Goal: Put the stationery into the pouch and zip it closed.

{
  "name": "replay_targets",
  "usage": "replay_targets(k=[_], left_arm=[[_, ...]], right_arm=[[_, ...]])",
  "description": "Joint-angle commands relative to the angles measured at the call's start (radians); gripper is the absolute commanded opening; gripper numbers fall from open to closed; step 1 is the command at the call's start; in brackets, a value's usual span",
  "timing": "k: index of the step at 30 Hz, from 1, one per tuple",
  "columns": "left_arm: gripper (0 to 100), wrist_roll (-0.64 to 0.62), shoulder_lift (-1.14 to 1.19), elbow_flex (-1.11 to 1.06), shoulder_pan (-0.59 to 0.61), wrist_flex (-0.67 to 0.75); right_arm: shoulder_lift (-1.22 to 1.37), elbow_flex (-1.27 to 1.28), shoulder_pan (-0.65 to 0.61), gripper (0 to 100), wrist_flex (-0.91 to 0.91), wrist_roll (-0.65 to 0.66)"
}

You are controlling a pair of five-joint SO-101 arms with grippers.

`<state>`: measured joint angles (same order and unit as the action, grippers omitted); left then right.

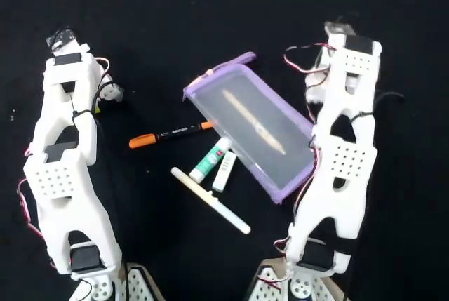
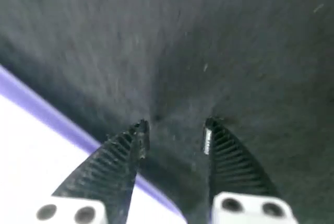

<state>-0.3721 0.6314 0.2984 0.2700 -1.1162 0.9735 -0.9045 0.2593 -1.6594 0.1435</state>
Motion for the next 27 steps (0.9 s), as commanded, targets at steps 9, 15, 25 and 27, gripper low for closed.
replay_targets(k=[9, 15, 25, 27], left_arm=[[20, -0.011, 0.000, 0.050, 0.008, 0.049], [20, -0.011, 0.002, 0.041, 0.010, 0.089], [20, -0.011, 0.002, 0.019, 0.019, 0.097], [20, -0.011, 0.002, 0.018, 0.022, 0.097]], right_arm=[[-0.143, 0.331, -0.074, 17.0, -0.107, 0.423], [-0.377, 0.684, -0.192, 17.0, -0.107, 0.552], [-0.679, 1.107, -0.503, 17.0, -0.052, 0.572], [-0.711, 1.096, -0.476, 17.0, -0.018, 0.572]])
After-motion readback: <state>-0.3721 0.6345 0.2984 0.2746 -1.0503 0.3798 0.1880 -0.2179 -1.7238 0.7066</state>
